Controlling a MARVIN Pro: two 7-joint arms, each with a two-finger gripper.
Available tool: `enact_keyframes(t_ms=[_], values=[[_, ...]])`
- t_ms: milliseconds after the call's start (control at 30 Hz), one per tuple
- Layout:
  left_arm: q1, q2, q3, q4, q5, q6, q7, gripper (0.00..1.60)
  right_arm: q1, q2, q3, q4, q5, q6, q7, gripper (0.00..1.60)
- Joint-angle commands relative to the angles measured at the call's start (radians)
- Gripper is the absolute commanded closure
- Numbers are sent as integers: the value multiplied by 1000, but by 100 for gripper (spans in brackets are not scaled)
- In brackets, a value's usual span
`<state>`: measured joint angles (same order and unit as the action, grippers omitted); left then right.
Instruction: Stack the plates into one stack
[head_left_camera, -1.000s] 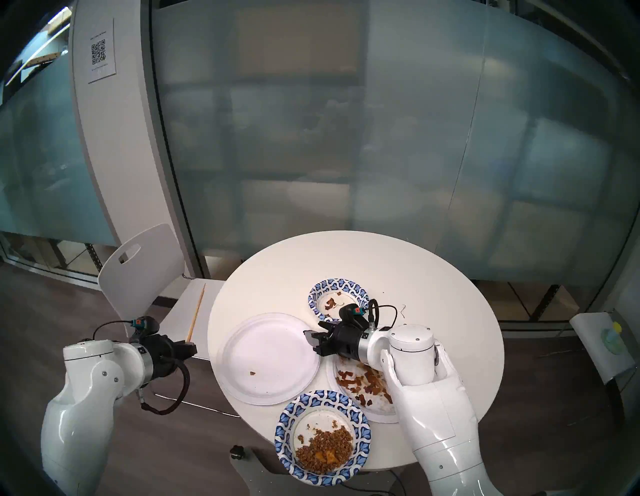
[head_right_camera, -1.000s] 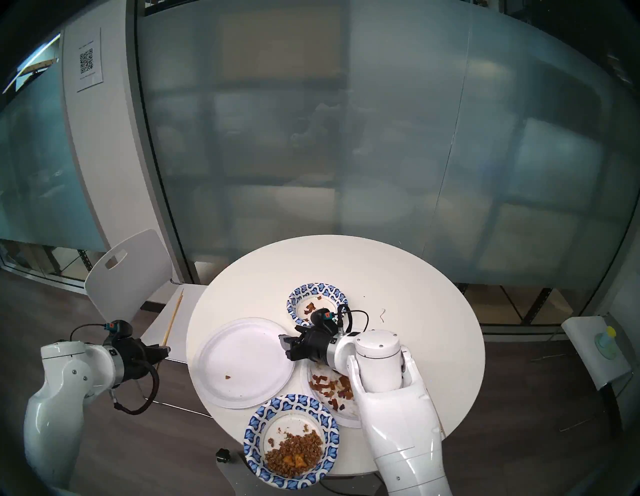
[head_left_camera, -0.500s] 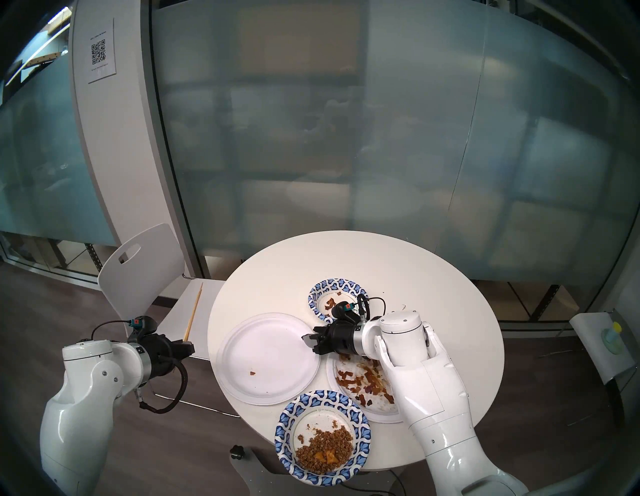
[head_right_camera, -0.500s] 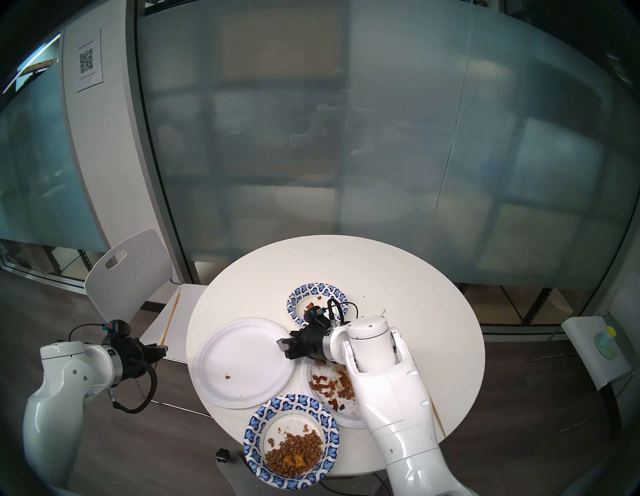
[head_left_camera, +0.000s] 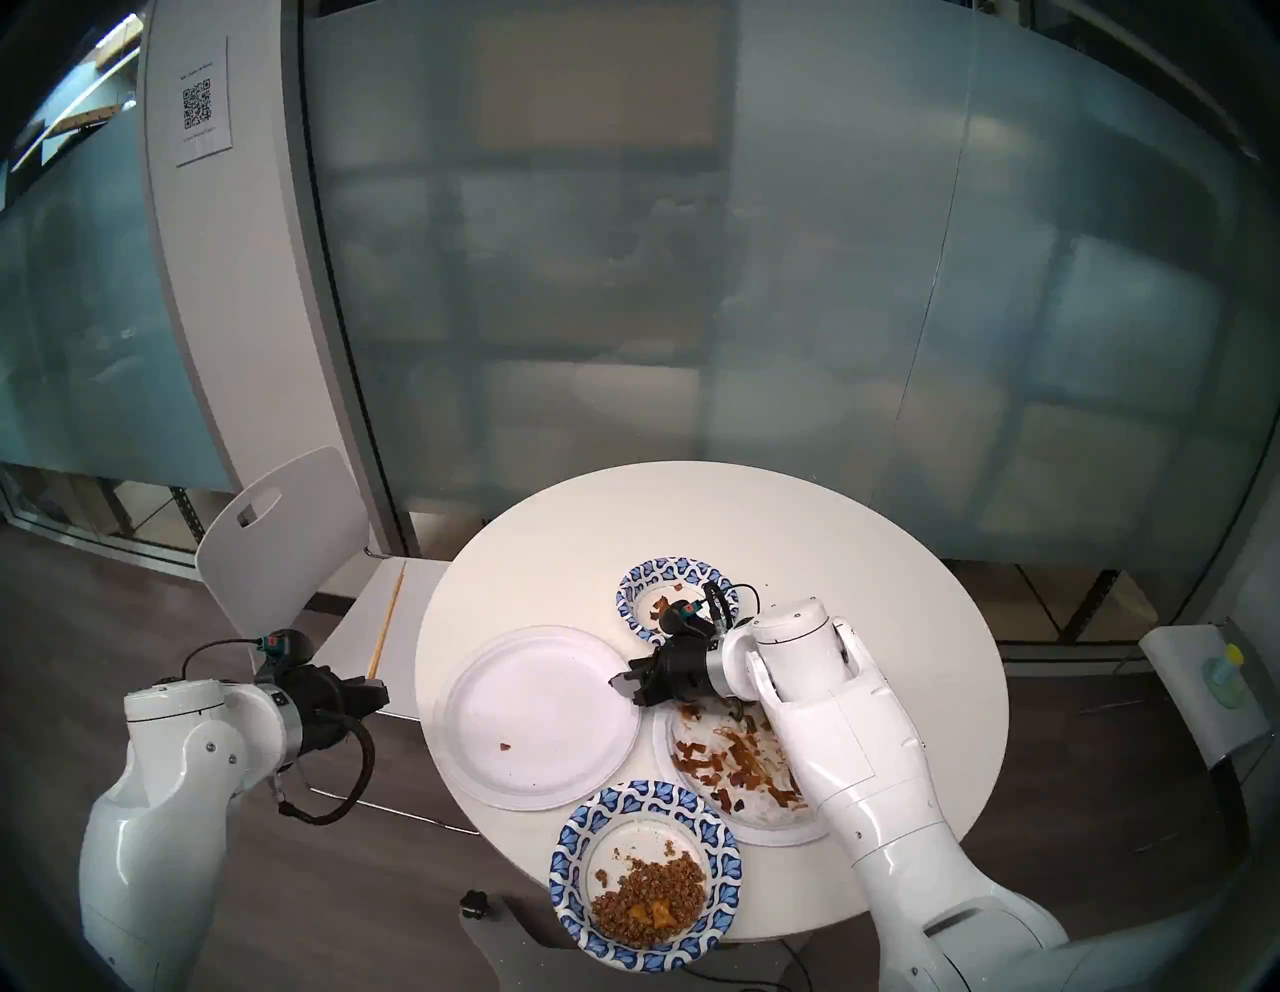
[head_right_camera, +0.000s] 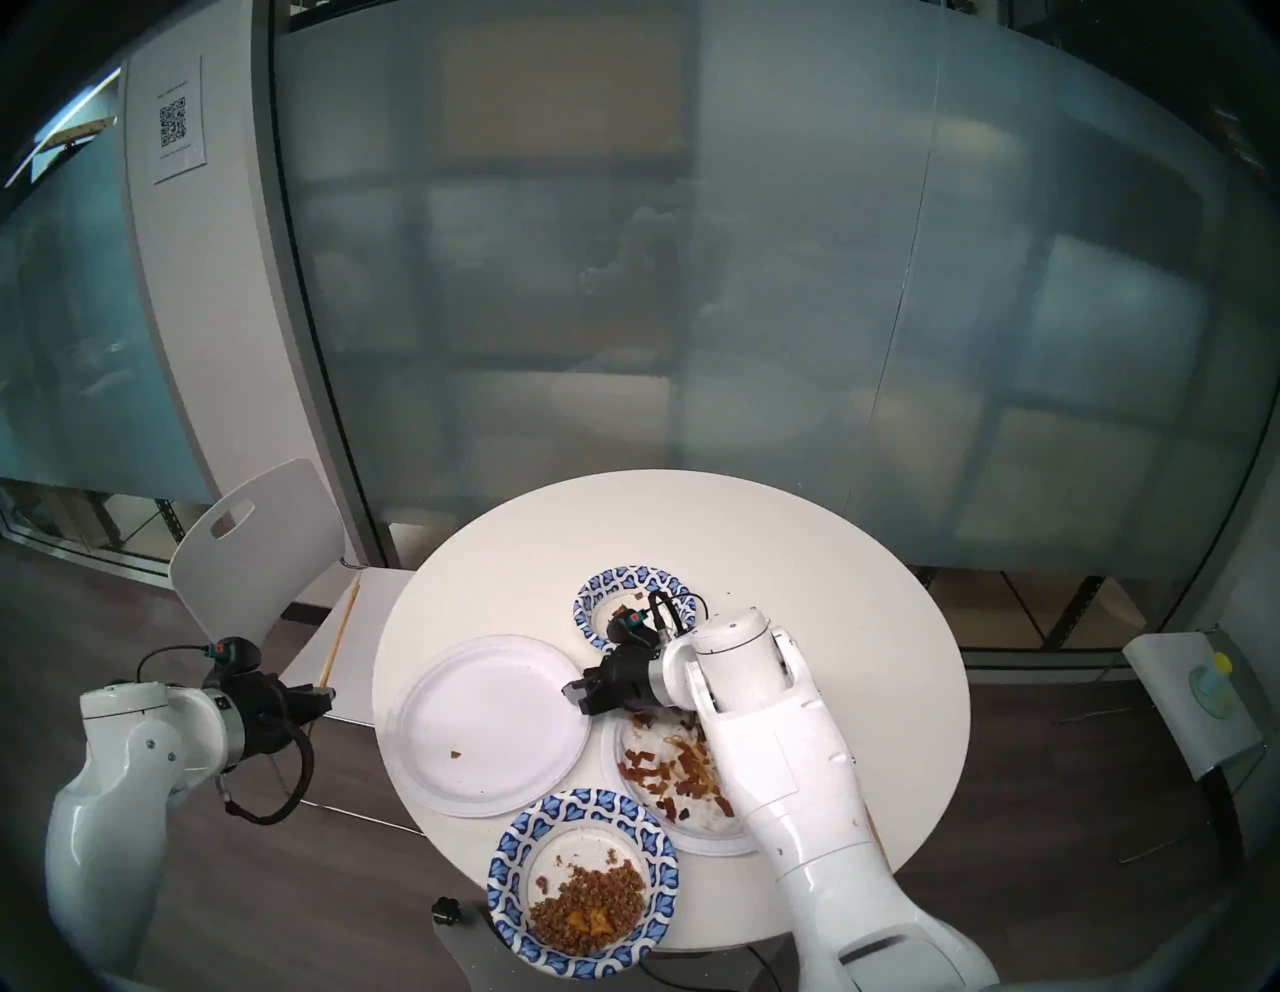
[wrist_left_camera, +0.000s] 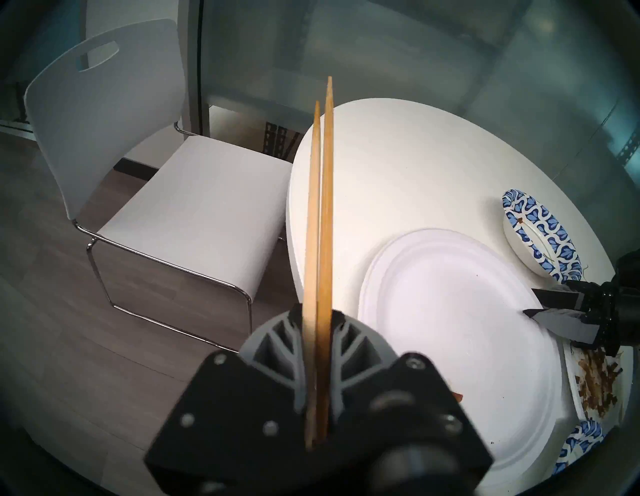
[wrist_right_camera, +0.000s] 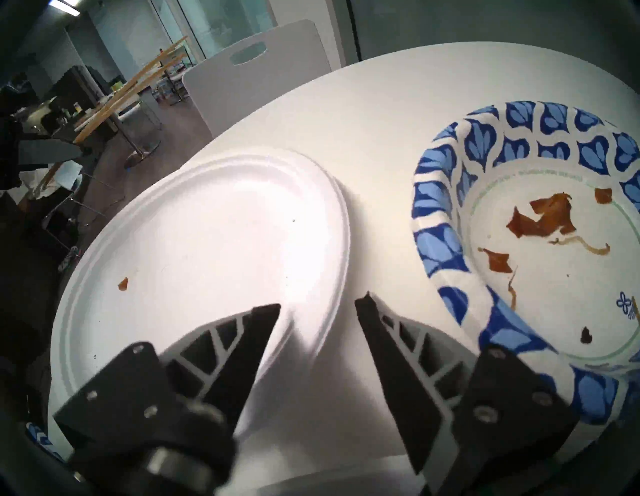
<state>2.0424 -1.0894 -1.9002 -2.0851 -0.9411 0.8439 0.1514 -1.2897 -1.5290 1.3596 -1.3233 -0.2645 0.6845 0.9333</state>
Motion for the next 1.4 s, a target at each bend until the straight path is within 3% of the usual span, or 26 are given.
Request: enact_keyframes(t_ms=[0, 167, 233, 400, 433, 600, 667, 700, 733, 967, 1367], values=[[-1, -2, -7, -13, -1, -9, -4, 160, 79, -10, -8, 18, 12, -18, 33, 68], [0, -5, -6, -12, 4, -13, -7, 160, 88, -15, -12, 43, 13, -27, 43, 83], [0, -7, -7, -13, 5, -13, -7, 160, 89, -17, -12, 48, 13, -30, 44, 98], [1, -9, -10, -13, 9, -12, -7, 160, 86, -21, -10, 52, 14, -33, 45, 100], [1, -9, -11, -13, 10, -12, -8, 160, 84, -23, -9, 51, 15, -34, 45, 113], [2, -11, -12, -12, 12, -13, -11, 160, 80, -25, -5, 47, 17, -32, 44, 121], [2, -11, -13, -11, 13, -14, -13, 160, 77, -27, 1, 44, 20, -30, 43, 135], [2, -12, -13, -11, 14, -14, -14, 160, 75, -28, 3, 43, 20, -27, 41, 156], [2, -13, -13, -11, 14, -13, -14, 160, 72, -30, 7, 40, 22, -25, 38, 160], [3, -16, -16, -10, 20, -12, -17, 160, 21, -65, 121, 15, 90, -22, 11, 160], [1, -22, -1, -19, 31, -10, -20, 160, -27, -91, 206, -35, 156, 1, 36, 160]])
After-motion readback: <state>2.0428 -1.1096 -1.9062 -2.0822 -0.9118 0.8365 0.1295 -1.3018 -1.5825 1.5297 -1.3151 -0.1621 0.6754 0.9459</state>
